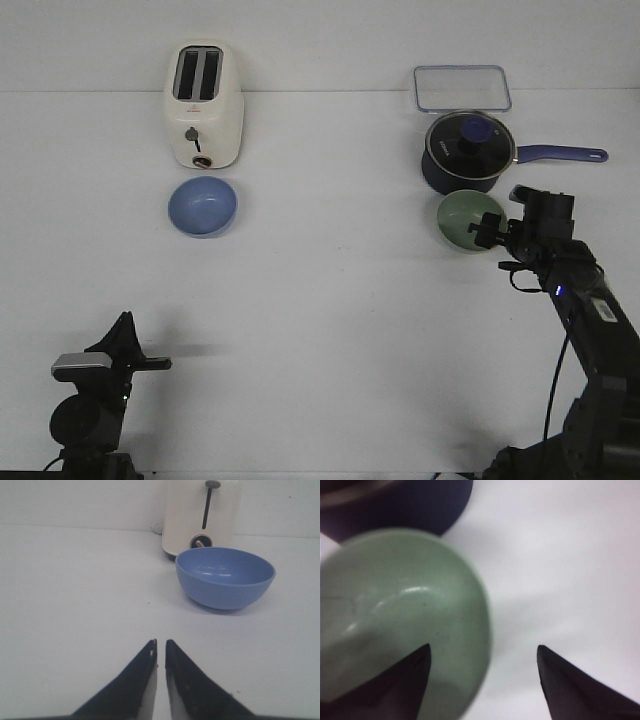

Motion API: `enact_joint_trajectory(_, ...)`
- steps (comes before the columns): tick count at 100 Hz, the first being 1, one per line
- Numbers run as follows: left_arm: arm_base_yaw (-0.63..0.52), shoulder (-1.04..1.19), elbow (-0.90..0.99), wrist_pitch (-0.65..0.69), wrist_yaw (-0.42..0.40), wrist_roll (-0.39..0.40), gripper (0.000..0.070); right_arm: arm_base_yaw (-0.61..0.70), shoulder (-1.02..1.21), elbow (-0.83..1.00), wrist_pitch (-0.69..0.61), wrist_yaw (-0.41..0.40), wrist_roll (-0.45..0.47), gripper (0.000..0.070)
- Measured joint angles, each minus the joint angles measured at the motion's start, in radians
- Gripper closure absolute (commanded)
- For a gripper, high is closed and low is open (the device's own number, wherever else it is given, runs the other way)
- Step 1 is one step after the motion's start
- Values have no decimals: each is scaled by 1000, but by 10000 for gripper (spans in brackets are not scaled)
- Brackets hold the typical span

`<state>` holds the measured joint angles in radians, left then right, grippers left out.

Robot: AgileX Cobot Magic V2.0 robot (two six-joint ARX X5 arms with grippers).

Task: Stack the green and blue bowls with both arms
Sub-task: 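Reach the right gripper to the pale green bowl and grip its rim, then lift the green bowl with the right gripper and carry it toward the robot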

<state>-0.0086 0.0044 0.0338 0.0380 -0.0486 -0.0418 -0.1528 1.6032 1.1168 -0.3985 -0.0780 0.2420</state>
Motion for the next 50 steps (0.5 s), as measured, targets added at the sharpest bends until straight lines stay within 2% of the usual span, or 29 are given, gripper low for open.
enact_joint_trajectory(3,0,0,0,0,0,0,685,-2,19,0,12,-10,0,278)
enact_joint_trajectory(8,0,0,0,0,0,0,685,-5,43,0,39,-23,0,356)
enact_joint_trajectory(23,0,0,0,0,0,0,685,-8,65,0,78,-26,1,700)
enact_joint_trajectory(38,0,0,0,0,0,0,685,-7,65,2,87,-28,8,700)
enact_joint_trajectory(50,0,0,0,0,0,0,685,-13,24,2,19,-28,9,700)
